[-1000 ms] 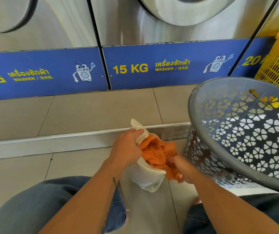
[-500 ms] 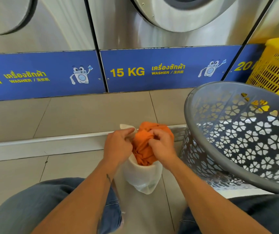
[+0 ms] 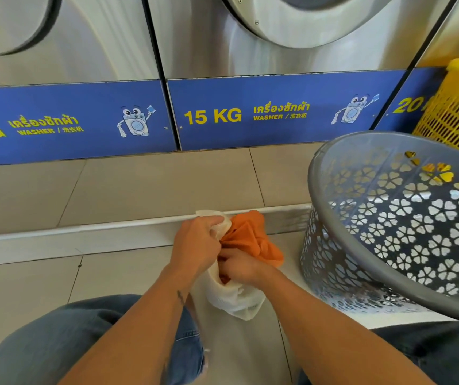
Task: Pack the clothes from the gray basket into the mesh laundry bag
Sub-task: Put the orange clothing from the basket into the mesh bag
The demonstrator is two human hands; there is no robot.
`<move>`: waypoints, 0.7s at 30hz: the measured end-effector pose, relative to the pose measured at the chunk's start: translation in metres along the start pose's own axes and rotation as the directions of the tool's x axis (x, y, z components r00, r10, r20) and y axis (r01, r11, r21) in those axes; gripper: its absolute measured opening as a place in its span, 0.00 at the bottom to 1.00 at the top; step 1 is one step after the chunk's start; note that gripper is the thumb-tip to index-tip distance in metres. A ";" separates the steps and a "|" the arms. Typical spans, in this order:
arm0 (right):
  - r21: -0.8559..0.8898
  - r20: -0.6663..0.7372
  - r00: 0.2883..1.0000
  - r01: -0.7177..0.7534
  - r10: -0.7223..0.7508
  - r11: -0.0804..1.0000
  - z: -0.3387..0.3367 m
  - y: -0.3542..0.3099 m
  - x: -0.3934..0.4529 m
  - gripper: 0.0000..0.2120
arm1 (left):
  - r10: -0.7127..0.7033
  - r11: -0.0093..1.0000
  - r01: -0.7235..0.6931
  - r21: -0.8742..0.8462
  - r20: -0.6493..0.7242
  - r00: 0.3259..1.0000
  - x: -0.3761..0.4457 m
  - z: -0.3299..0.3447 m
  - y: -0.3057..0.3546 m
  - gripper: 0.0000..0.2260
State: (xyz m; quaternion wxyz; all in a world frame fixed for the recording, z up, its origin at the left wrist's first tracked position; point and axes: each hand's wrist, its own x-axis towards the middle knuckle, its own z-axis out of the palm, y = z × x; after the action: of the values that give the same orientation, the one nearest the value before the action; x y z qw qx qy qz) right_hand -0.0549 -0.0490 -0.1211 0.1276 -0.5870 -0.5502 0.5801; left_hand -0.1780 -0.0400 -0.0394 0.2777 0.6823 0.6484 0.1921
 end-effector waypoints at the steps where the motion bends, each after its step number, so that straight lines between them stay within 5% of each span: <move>1: 0.134 -0.055 0.998 0.029 -0.022 0.991 -0.005 0.001 -0.006 0.16 | -0.006 1.000 0.005 0.017 0.007 1.000 -0.001 0.000 0.001 0.20; 4: 0.152 -0.519 0.854 0.146 -0.047 0.977 -0.030 0.017 -0.016 0.16 | 0.010 0.999 -0.012 0.041 0.032 0.999 -0.002 -0.002 0.005 0.22; 6: 0.046 -0.705 0.709 0.033 0.009 0.998 -0.049 0.036 -0.015 0.13 | 0.024 0.999 -0.026 0.046 0.054 0.998 -0.001 -0.001 0.009 0.22; 8: 0.162 -0.661 0.729 -0.094 0.178 0.982 -0.061 0.044 -0.013 0.23 | 0.010 0.999 -0.013 0.053 0.068 0.998 0.001 0.001 0.012 0.23; 11: 0.476 -0.353 0.860 -0.173 0.367 0.862 -0.065 0.049 -0.001 0.35 | -0.003 0.998 -0.001 0.062 0.071 0.997 0.002 0.005 0.015 0.24; 13: 0.444 -0.304 0.907 -0.137 0.292 0.886 -0.061 0.047 0.009 0.23 | -0.010 0.998 0.006 0.056 0.064 0.998 0.004 0.007 0.013 0.25; 15: 0.312 -0.400 0.889 -0.095 0.222 0.945 -0.052 0.037 0.014 0.14 | -0.025 0.999 0.022 0.049 0.055 0.998 0.007 0.007 0.009 0.25; 21: -0.102 -0.638 0.725 0.253 -0.258 0.962 -0.020 0.004 0.002 0.19 | -0.098 0.992 0.095 -0.080 -0.033 0.995 0.015 0.002 0.006 0.25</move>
State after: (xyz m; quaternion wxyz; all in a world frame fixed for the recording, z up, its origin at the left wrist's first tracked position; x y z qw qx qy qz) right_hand -0.0368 -0.0386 -0.1196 0.3856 -0.6694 -0.5500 0.3172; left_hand -0.1707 -0.0251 -0.0388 0.3014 0.6351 0.6775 0.2162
